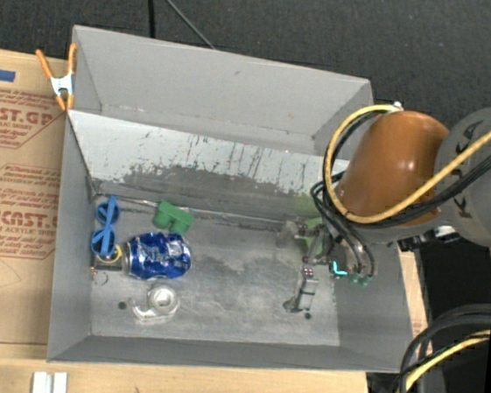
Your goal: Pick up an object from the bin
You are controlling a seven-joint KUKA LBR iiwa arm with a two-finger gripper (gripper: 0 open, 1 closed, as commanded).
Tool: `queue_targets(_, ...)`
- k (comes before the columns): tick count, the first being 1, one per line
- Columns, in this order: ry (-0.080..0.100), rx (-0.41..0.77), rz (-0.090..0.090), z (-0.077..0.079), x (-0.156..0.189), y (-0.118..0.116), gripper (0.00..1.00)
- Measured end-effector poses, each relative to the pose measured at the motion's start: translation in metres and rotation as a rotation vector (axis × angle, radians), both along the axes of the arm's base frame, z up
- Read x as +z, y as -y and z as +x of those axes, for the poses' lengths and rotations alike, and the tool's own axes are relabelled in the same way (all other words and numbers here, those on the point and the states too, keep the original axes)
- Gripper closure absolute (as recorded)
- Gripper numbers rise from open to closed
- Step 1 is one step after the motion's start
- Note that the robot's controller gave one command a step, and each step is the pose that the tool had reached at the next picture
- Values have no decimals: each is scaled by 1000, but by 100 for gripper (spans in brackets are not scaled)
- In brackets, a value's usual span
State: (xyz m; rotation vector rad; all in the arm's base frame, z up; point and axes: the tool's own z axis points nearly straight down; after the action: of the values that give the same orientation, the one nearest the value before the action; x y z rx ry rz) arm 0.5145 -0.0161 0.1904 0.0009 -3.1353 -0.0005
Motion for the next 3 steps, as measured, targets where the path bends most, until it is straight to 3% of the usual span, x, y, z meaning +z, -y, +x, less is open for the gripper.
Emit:
queue_targets(1, 0, 134, 0, -8, -95, 67, 0)
queue_targets(2, 11, -98, 0, -31, -120, 97, 0)
queue_targets(3, 10, -536, -2, -30, -61, 100, 0)
